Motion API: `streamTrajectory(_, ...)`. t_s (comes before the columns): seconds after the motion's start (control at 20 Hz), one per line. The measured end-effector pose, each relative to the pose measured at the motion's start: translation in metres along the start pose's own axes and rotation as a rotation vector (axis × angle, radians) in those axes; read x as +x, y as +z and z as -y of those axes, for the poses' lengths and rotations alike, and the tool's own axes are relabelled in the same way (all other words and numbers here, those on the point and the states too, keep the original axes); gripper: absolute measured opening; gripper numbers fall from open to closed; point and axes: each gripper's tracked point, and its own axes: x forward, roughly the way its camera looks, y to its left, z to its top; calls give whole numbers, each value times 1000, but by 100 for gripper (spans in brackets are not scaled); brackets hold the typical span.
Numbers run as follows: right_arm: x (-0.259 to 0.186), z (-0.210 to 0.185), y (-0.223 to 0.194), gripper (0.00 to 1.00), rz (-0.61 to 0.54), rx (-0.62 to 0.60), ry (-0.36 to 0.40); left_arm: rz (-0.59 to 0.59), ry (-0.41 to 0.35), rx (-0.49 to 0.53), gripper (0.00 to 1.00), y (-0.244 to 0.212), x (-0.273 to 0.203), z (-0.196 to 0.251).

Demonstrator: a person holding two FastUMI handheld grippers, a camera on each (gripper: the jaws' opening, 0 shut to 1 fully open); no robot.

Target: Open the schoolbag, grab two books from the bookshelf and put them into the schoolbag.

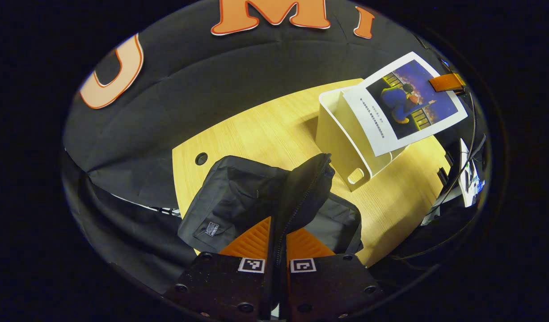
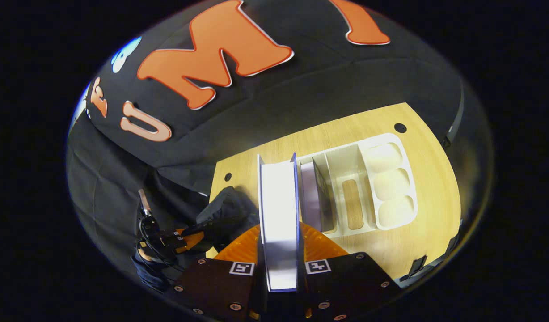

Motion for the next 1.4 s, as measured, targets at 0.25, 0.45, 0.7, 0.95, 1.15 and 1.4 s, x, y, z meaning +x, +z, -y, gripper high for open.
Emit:
streamTrajectory(0.25, -23, -15, -35, 27, 71, 151, 84, 18, -61, 55, 5, 0, 1, -6)
streamTrajectory(0.45, -24, -31, -82, 27, 120, 270, 71, 23, -145, 146, 5, 3, -2, -4)
streamTrajectory(0.7, -9, -60, -145, 27, 146, 371, 63, 36, -212, 253, 5, 5, 0, -7)
streamTrajectory(0.95, 23, -87, -186, 27, 164, 424, 84, 68, -258, 308, 5, 9, -1, -4)
streamTrajectory(1.15, 58, -90, -210, 27, 164, 429, 63, 90, -289, 324, 5, 8, -1, -1)
streamTrajectory(1.4, 102, -108, -230, 26, 138, 496, 194, 114, -313, 310, 5, 7, 1, 3)
